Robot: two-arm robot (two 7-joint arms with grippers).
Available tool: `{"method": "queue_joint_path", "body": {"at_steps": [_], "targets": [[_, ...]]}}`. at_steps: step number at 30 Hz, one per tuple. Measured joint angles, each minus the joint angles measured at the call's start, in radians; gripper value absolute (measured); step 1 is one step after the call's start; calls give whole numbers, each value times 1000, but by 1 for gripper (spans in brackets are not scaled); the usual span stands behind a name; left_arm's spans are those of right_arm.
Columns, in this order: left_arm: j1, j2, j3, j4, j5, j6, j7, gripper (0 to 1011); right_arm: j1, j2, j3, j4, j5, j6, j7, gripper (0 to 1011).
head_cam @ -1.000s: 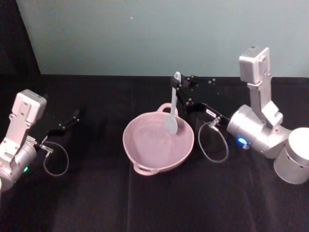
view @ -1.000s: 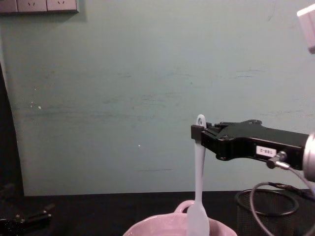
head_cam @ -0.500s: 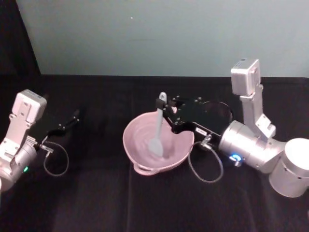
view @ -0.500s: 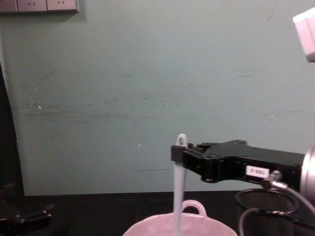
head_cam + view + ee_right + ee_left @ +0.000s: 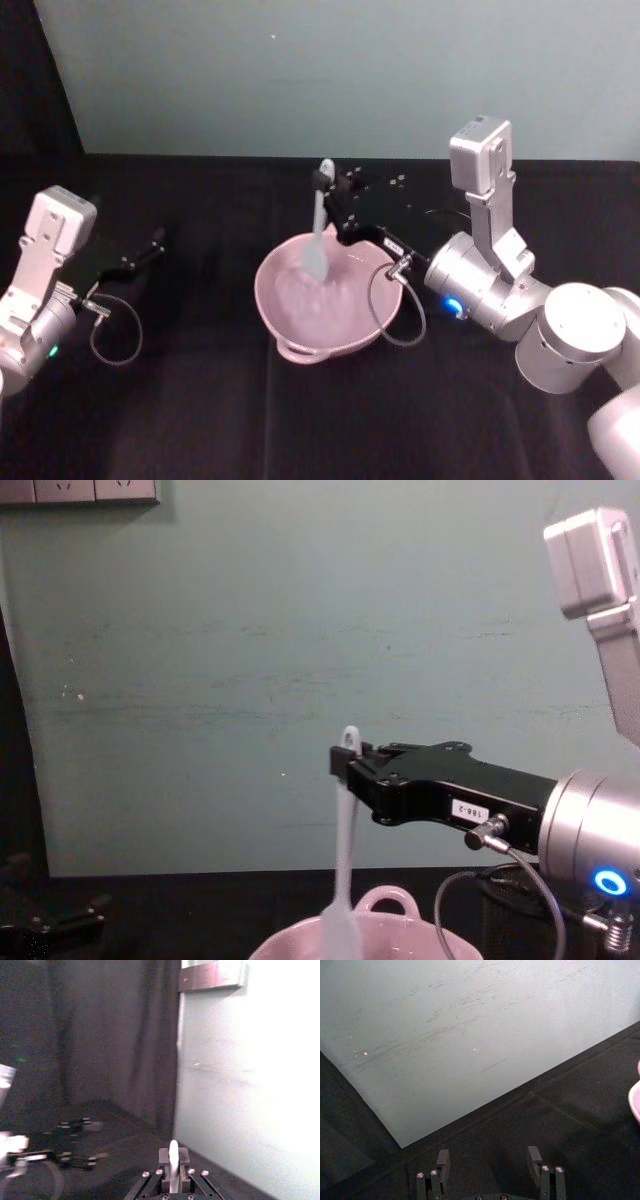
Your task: Use the one hand to pick up the spoon and stir the clear water in the bowl.
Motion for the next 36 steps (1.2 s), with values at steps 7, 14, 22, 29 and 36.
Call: {"method": "queue_joint_path", "body": {"at_steps": [7, 14, 22, 29, 36], "targets": [[0, 0, 0, 0, 0, 0, 0, 1011, -5, -1, 27, 20, -95, -52, -77, 116], [0, 0, 0, 0, 0, 0, 0, 1011, -52, 49, 69, -82, -69, 56, -46, 116], [0, 0, 0, 0, 0, 0, 0, 1011, -100, 100, 92, -184, 36, 197, 48, 116], [0, 0, 0, 0, 0, 0, 0, 1011, -107, 106, 69, -204, 118, 258, 94, 116], [0, 0, 0, 0, 0, 0, 0, 1011, -89, 74, 29, -175, 137, 206, 99, 116]]}}
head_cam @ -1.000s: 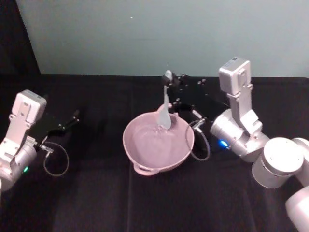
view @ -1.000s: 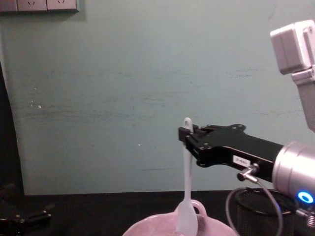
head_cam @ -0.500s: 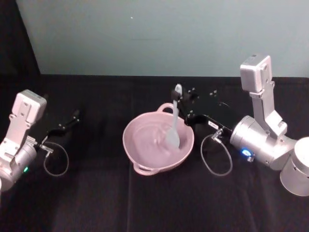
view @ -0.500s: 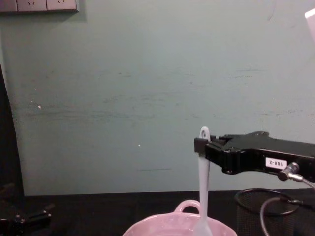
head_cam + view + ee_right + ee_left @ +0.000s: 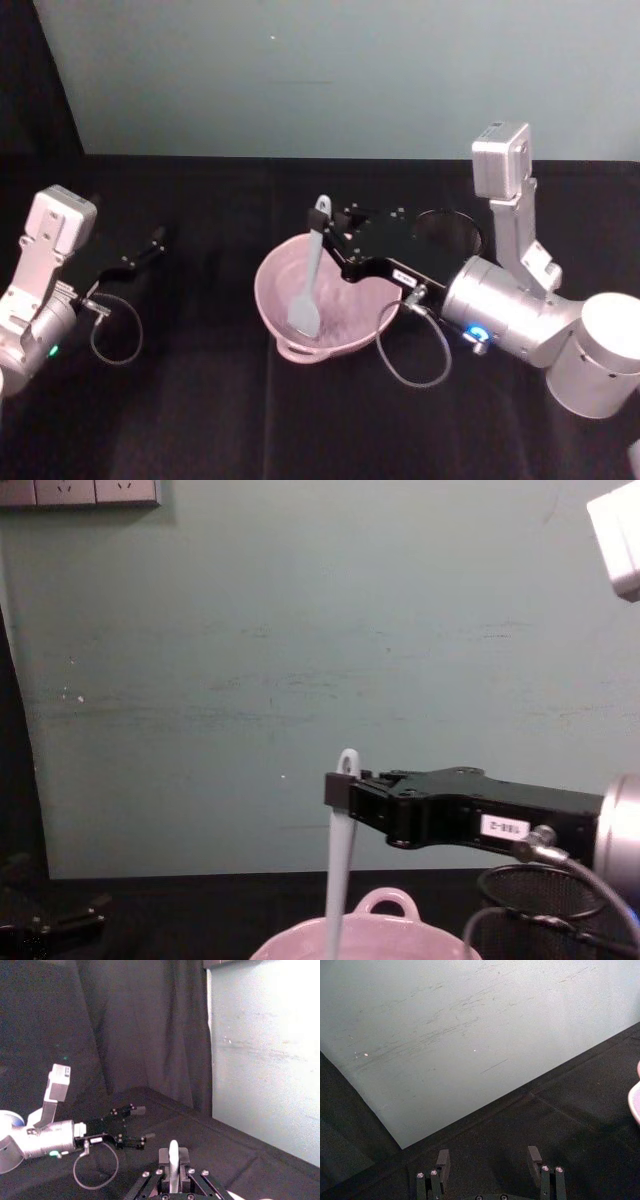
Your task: Use the one hand to pick up the spoon and stir the clear water in the bowl.
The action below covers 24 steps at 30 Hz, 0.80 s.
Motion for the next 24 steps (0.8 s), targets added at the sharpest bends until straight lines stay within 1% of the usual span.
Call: {"method": "queue_joint_path", "body": {"at_steps": [2, 3, 6, 9, 12, 15, 16, 18, 19, 23, 24], "targets": [[0, 0, 0, 0, 0, 0, 0, 1011, 7, -8, -9, 13, -4, -18, -3, 116], [0, 0, 0, 0, 0, 0, 0, 1011, 15, -16, -17, 28, -12, -38, -12, 116], [0, 0, 0, 0, 0, 0, 0, 1011, 27, -30, -25, 55, -23, -61, -26, 116], [0, 0, 0, 0, 0, 0, 0, 1011, 46, -54, -32, 98, -56, -104, -58, 116], [0, 0, 0, 0, 0, 0, 0, 1011, 56, -70, -32, 128, -84, -132, -82, 116], [0, 0, 0, 0, 0, 0, 0, 1011, 70, -91, -24, 167, -126, -162, -118, 116], [0, 0, 0, 0, 0, 0, 0, 1011, 70, -91, -24, 167, -126, -162, -118, 116], [0, 0, 0, 0, 0, 0, 0, 1011, 74, -97, -18, 181, -159, -188, -143, 116], [0, 0, 0, 0, 0, 0, 0, 1011, 74, -99, -13, 186, -183, -206, -159, 116], [0, 0, 0, 0, 0, 0, 0, 1011, 75, -95, 3, 188, -215, -219, -178, 116], [0, 0, 0, 0, 0, 0, 0, 1011, 75, -92, 7, 185, -217, -217, -178, 116]]}}
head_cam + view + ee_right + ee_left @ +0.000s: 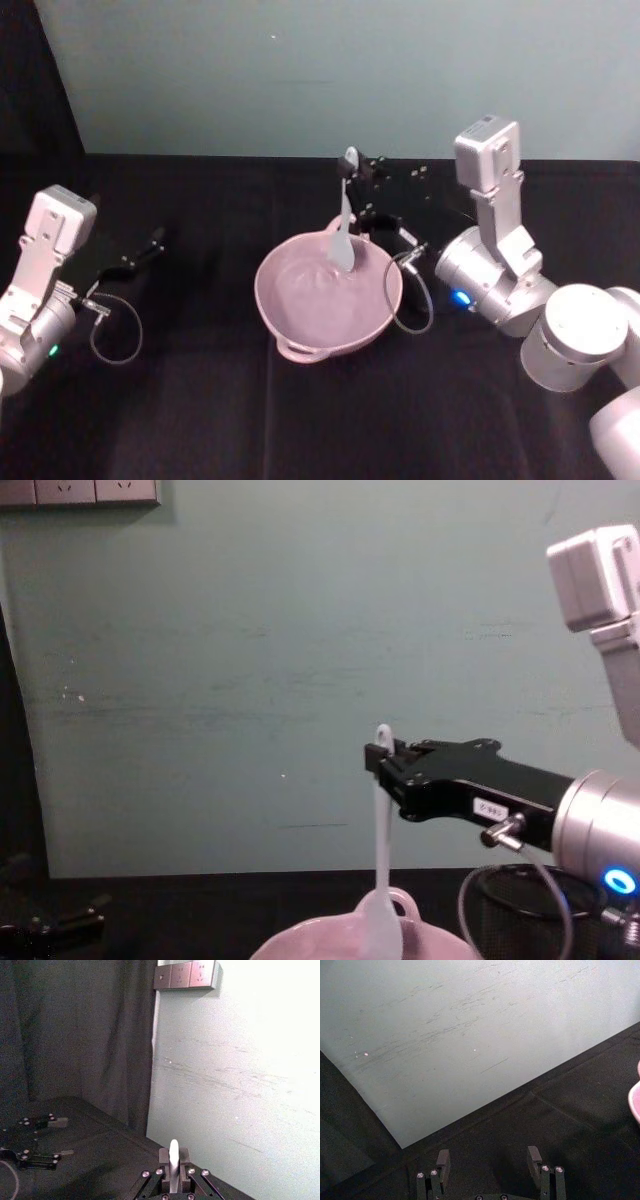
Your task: Use the one hand to pick up the spoon and stir the clear water in the bowl.
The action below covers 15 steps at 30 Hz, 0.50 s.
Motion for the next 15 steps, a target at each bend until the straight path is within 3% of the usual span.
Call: {"method": "queue_joint_path", "body": {"at_steps": [6, 15], "targets": [[0, 0, 0, 0, 0, 0, 0, 1011, -19, 29, 31, -43, 13, 56, 34, 116], [0, 0, 0, 0, 0, 0, 0, 1011, -64, 71, 56, -133, 114, 171, 118, 116]]}}
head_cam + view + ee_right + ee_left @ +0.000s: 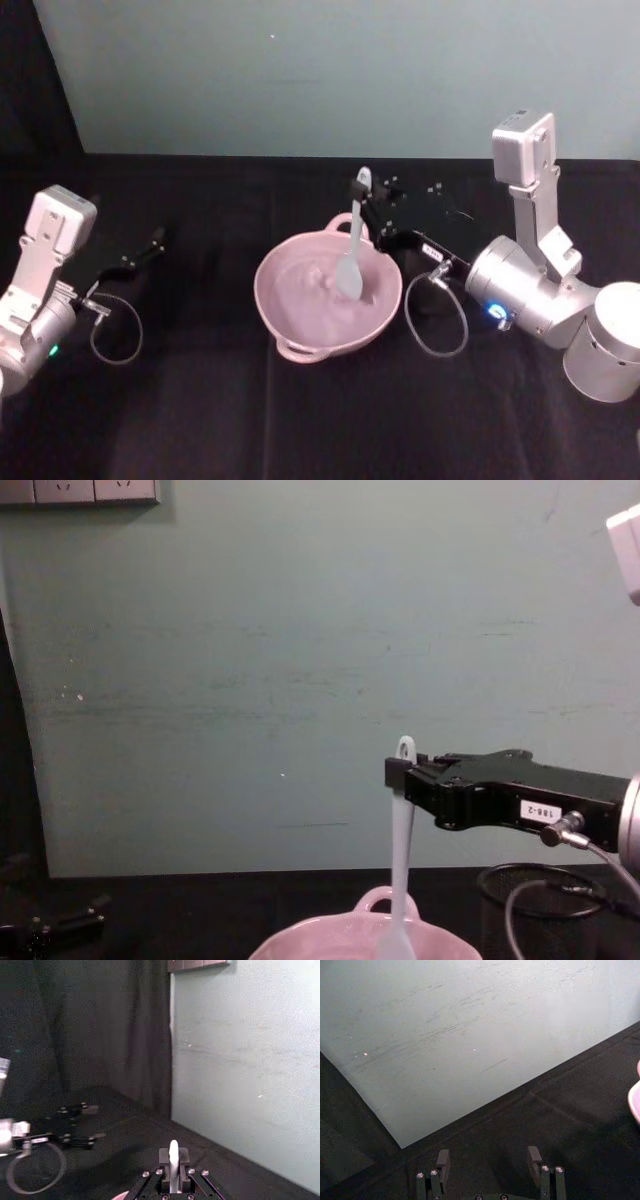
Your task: Use the one hand to pick up the spoon and stir the clear water in the bowl.
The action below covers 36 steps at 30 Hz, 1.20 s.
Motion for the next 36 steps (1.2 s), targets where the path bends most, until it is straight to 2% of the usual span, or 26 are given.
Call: {"method": "queue_joint_path", "body": {"at_steps": [5, 7, 14, 20, 25, 32, 36], "targets": [[0, 0, 0, 0, 0, 0, 0, 1011, -4, -2, -13, -11, 64, 43, 30, 116], [0, 0, 0, 0, 0, 0, 0, 1011, 0, -8, -20, -5, 76, 44, 34, 116], [0, 0, 0, 0, 0, 0, 0, 1011, 30, -48, -51, 56, 80, -5, 14, 116], [0, 0, 0, 0, 0, 0, 0, 1011, 60, -84, -64, 120, 48, -68, -26, 116], [0, 0, 0, 0, 0, 0, 0, 1011, 84, -105, -57, 171, -18, -123, -79, 116], [0, 0, 0, 0, 0, 0, 0, 1011, 90, -91, -40, 171, -86, -138, -108, 116], [0, 0, 0, 0, 0, 0, 0, 1011, 77, -71, -29, 146, -103, -135, -102, 116]]}}
